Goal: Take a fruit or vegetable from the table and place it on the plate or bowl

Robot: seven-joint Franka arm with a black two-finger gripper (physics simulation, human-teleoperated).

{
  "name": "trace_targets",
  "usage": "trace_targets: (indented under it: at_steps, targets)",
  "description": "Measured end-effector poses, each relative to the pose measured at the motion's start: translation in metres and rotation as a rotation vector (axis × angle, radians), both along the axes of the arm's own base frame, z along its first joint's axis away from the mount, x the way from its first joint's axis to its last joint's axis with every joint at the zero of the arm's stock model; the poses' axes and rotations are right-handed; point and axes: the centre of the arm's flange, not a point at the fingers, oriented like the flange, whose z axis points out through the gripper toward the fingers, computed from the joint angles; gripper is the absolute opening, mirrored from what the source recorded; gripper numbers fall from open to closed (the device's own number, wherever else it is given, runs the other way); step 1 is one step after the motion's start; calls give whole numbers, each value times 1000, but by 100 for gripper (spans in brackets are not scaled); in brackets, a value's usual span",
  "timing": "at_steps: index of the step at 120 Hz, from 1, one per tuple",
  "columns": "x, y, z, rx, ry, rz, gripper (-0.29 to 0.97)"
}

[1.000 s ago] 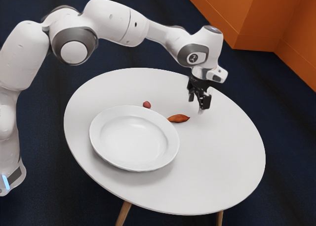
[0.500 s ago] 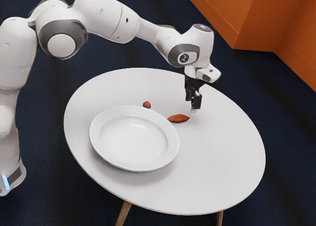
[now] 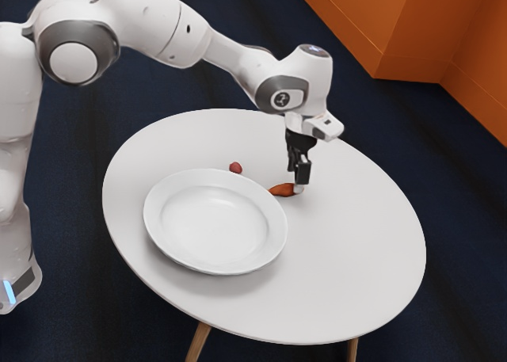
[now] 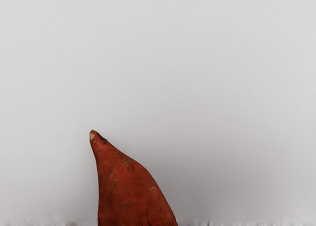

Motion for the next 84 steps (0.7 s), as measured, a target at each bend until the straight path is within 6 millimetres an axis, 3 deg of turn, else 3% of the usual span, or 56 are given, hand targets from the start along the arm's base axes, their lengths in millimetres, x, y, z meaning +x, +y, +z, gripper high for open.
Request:
trace_targets:
  at_steps: [36,84]
  targets:
    - [0,14,-27,-22,45,52,62]
    - [3,15,-35,-30,48,74,56]
